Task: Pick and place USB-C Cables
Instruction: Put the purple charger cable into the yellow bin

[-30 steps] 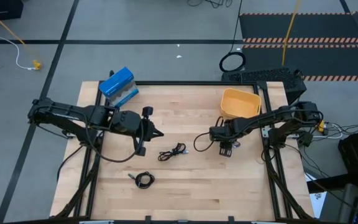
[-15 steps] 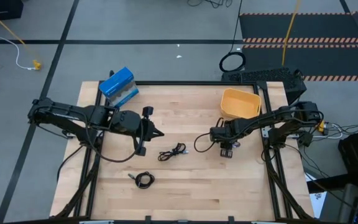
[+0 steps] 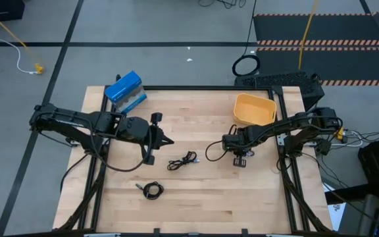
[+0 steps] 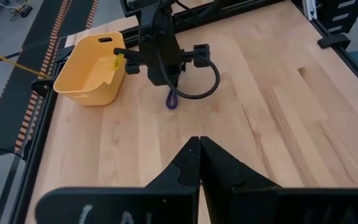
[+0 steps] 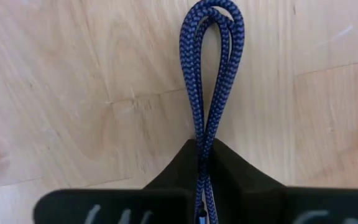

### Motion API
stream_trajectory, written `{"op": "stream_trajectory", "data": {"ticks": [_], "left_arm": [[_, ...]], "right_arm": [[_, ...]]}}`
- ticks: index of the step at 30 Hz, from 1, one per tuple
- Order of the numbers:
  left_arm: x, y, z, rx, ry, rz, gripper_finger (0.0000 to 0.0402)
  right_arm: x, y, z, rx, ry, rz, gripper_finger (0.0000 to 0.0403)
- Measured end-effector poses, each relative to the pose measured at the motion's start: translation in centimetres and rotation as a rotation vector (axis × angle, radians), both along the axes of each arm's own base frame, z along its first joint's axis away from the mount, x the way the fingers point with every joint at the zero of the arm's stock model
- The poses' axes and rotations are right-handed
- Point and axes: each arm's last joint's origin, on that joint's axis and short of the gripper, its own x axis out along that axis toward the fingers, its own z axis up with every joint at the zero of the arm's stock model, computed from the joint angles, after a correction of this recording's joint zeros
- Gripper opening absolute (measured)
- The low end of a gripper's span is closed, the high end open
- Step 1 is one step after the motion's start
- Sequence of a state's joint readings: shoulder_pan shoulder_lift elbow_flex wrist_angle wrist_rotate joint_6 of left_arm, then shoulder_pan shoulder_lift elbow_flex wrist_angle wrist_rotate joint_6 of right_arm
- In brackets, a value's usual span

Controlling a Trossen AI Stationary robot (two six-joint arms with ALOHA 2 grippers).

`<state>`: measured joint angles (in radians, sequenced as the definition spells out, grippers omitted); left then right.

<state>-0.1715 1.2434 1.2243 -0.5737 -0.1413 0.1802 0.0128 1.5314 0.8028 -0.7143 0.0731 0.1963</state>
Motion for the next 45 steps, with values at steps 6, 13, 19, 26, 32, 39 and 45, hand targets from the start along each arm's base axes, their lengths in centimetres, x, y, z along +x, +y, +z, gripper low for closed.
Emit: {"op": "stream_trajectory", "data": {"ticks": [6, 13, 19, 26, 32, 39, 45], "left_arm": [[0.0, 0.0, 0.0, -0.001, -0.002, 0.000, 0.0008], [0.0, 0.0, 0.0, -0.002, -0.002, 0.001, 0.0008], [0.0, 0.0, 0.0, -0.018, -0.002, 0.011, 0.0008], [0.0, 0.0, 0.0, -0.049, -0.002, 0.031, 0.0008], [0.0, 0.0, 0.0, -0.060, -0.002, 0.037, 0.0008], [0.0, 0.0, 0.0, -0.067, -0.002, 0.042, 0.0008], [0.0, 0.0, 0.0, -0.071, -0.002, 0.045, 0.0008]], "right_arm": [[0.1, 0.0, 0.0, 0.000, -0.007, 0.000, 0.0020], [0.1, 0.0, 0.0, 0.017, -0.007, 0.000, 0.0017], [0.2, -0.1, 0.3, 0.025, 0.007, -0.005, 0.0016], [1.1, -0.5, 1.7, 0.025, -0.008, -0.027, 0.0016], [1.5, -0.6, 3.0, 0.027, 0.010, -0.054, 0.0016], [2.0, -0.6, 5.2, 0.025, 0.043, -0.057, 0.0016], [2.2, -1.0, 8.2, 0.021, 0.105, -0.073, 0.0015]]}}
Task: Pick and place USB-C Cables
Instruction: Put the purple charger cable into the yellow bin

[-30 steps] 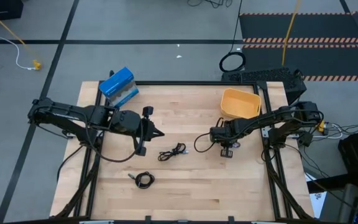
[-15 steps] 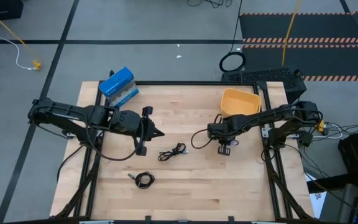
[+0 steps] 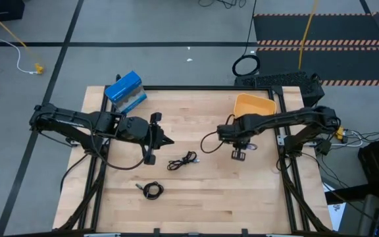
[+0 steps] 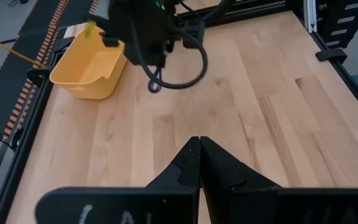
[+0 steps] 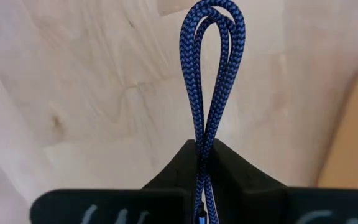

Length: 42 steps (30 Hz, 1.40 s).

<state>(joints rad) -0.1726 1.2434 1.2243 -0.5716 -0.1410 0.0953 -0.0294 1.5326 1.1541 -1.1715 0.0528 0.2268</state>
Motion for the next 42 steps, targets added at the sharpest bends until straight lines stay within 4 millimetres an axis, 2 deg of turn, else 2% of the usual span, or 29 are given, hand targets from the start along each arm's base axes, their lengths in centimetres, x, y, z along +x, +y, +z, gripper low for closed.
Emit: {"op": "stream_trajectory", "data": {"ticks": [13, 19, 27, 35, 42], "left_arm": [[0.0, 0.0, 0.0, 0.000, 0.000, 0.000, 0.0008], [0.0, 0.0, 0.0, 0.000, 0.000, 0.000, 0.0008], [0.0, 0.0, 0.0, 0.000, 0.000, 0.000, 0.0008], [0.0, 0.0, 0.0, 0.000, 0.000, 0.000, 0.0008], [0.0, 0.0, 0.0, 0.000, 0.000, 0.000, 0.0008]], "right_arm": [[0.1, -1.4, 7.5, -0.051, 0.021, -0.047, 0.0015], [-0.2, -1.8, 10.0, -0.055, 0.005, -0.061, 0.0015], [-0.7, -2.6, 13.4, -0.063, -0.131, -0.044, 0.0015], [-2.4, -3.4, 15.0, -0.076, -0.196, -0.055, 0.0015], [-2.9, -4.0, 15.3, -0.082, -0.207, -0.064, 0.0015]]}}
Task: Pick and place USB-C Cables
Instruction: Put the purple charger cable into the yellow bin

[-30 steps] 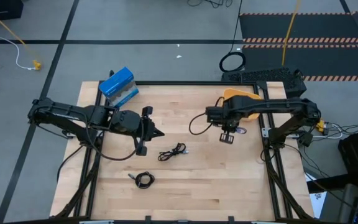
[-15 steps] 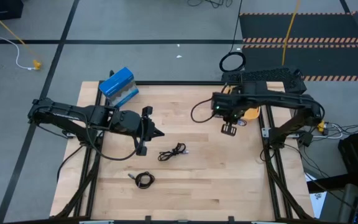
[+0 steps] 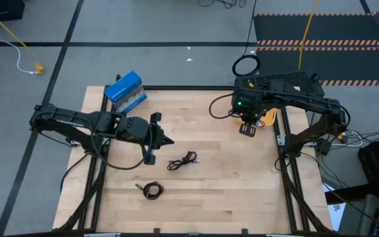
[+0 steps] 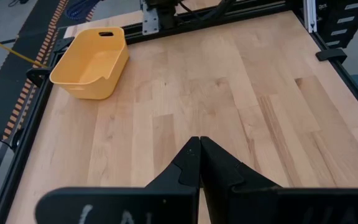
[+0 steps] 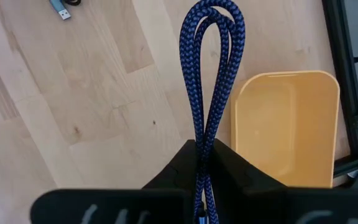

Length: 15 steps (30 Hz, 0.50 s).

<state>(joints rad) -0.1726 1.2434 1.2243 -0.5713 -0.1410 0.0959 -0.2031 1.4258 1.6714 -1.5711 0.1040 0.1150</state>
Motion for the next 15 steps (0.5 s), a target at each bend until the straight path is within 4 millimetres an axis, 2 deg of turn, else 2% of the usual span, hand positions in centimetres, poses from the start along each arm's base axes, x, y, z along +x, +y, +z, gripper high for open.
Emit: {"op": "stream_trajectory", "data": {"ticks": [8, 15], "left_arm": [[0.0, 0.0, 0.0, 0.000, 0.000, 0.000, 0.0008], [0.0, 0.0, 0.0, 0.000, 0.000, 0.000, 0.0008]], "right_arm": [[0.0, -0.1, 0.0, -0.005, 0.004, 0.020, 0.0015], [-0.4, -1.6, 0.0, -0.014, 0.013, 0.006, 0.0016]]}}
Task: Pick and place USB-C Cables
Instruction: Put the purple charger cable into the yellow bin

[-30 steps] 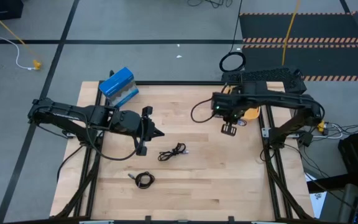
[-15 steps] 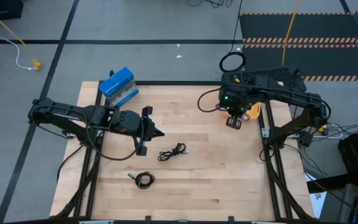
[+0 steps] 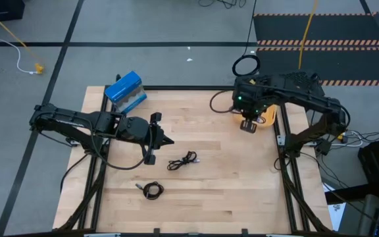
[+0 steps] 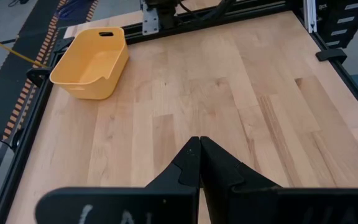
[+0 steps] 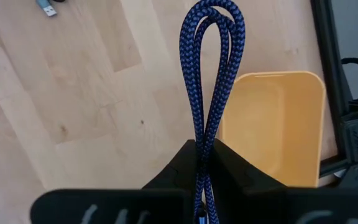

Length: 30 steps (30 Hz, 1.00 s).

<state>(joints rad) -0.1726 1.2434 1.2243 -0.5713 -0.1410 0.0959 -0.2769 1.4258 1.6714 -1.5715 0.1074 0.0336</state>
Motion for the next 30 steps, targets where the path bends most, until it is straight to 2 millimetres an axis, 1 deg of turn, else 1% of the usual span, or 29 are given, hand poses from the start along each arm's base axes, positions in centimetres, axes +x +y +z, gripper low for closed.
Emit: {"op": "stream_trajectory", "data": {"ticks": [8, 13, 25, 30], "left_arm": [[0.0, 0.0, 0.0, -0.001, 0.000, 0.000, 0.0008], [0.0, 0.0, 0.0, -0.001, 0.000, 0.001, 0.0008], [0.0, 0.0, 0.0, -0.003, 0.000, 0.002, 0.0008], [0.0, 0.0, 0.0, -0.003, 0.000, 0.001, 0.0008]], "right_arm": [[-1.1, -2.9, 0.0, -0.015, 0.020, -0.014, 0.0016], [-1.9, -4.6, 0.0, -0.029, 0.043, 0.040, 0.0016], [-4.2, -7.9, 0.0, -0.046, 0.083, 0.083, 0.0016], [-5.1, -9.0, 0.0, -0.048, 0.086, 0.041, 0.0016]]}}
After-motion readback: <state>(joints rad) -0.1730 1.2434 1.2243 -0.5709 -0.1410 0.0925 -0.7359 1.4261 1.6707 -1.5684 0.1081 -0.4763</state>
